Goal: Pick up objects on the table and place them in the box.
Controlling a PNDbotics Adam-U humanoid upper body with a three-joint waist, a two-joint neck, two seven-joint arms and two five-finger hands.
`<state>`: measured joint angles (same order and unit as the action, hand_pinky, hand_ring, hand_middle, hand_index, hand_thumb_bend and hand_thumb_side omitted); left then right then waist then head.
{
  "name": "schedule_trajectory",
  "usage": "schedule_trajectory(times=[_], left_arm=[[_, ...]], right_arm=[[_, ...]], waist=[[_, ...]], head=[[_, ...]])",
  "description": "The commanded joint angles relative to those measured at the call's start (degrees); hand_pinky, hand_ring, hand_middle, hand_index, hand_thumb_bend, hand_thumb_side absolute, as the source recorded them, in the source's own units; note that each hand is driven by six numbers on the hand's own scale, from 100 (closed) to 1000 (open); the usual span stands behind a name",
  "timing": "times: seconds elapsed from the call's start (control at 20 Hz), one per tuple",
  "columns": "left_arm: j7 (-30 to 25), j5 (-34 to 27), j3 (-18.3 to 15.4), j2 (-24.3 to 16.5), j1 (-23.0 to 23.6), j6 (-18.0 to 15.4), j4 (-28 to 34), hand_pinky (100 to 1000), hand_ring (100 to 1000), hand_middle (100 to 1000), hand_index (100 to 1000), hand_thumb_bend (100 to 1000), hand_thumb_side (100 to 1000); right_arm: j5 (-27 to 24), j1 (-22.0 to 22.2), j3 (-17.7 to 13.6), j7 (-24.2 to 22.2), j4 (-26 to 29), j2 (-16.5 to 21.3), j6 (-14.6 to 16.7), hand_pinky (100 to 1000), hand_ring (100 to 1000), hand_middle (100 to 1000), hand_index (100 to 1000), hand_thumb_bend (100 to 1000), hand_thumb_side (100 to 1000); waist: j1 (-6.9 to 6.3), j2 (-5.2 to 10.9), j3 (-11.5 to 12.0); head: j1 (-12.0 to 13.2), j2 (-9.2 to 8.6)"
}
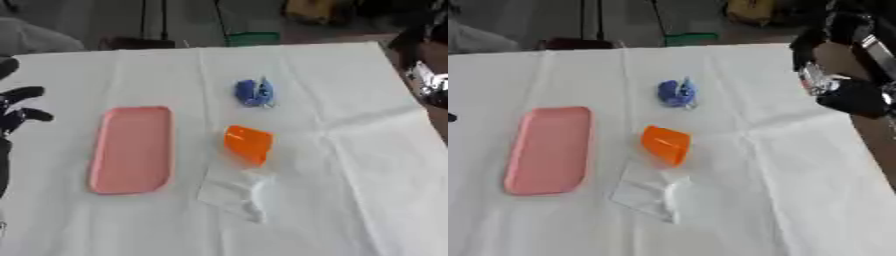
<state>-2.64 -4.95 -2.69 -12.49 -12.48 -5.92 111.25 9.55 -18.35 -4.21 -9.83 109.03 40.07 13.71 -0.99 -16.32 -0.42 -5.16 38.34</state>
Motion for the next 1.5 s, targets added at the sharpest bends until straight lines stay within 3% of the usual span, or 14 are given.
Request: schedule_trajectory(times=[0.05,0.25,0.5,0.75,1.0,1.5], left_arm=[[-0.1,-0.09,-0.04,-0.98,-0.32,-0.28,1.29,560,743,887,864,185,876],[-0.14,-0.09,0.03,-1.0,-0.27,-0.26,1.25,560,744,887,864,186,877],[-0.36,-0.14,0.25,-1.01,-0.19,-0.23,1.15,560,744,887,864,185,877],[-0.6,-0.2,0.48,-0.89,-0.14,-0.15,1.03,560,744,887,864,186,881],[-0.85,-0.25,0.7,-0.81,-0.13,-0.11,0.96,560,744,887,864,187,883],[-1.1,-0.34,0.93,-0.72,-0.19,-0.1,0.97,560,744,887,864,185,883]], right_arm=[[0.05,-0.49,-0.48,0.26,1.28,1.58,-0.08,619,653,907,817,100,537],[0.41,-2.06,0.31,0.01,0.8,2.13,-0.7,614,647,899,817,100,527],[1.93,-7.53,3.88,-2.21,-2.03,3.92,-0.95,617,655,895,825,100,527],[3.59,-13.29,7.85,-5.58,-7.23,3.13,0.03,631,676,912,833,100,568],[8.19,-19.07,12.32,-10.84,-15.14,0.82,2.82,658,710,931,849,100,622],[18.47,-23.15,17.91,-15.91,-24.88,-3.61,9.23,686,743,929,874,100,686]], waist=[[0.1,0.99,-0.03],[0.14,1.08,-0.03],[0.18,1.31,0.34],[0.27,1.44,0.93],[0.38,1.51,1.51],[0.28,1.59,2.12]], head=[[-0.12,-0.03],[-0.3,0.12],[-0.75,0.23],[-1.27,0.45],[-1.84,0.59],[-2.32,0.68]])
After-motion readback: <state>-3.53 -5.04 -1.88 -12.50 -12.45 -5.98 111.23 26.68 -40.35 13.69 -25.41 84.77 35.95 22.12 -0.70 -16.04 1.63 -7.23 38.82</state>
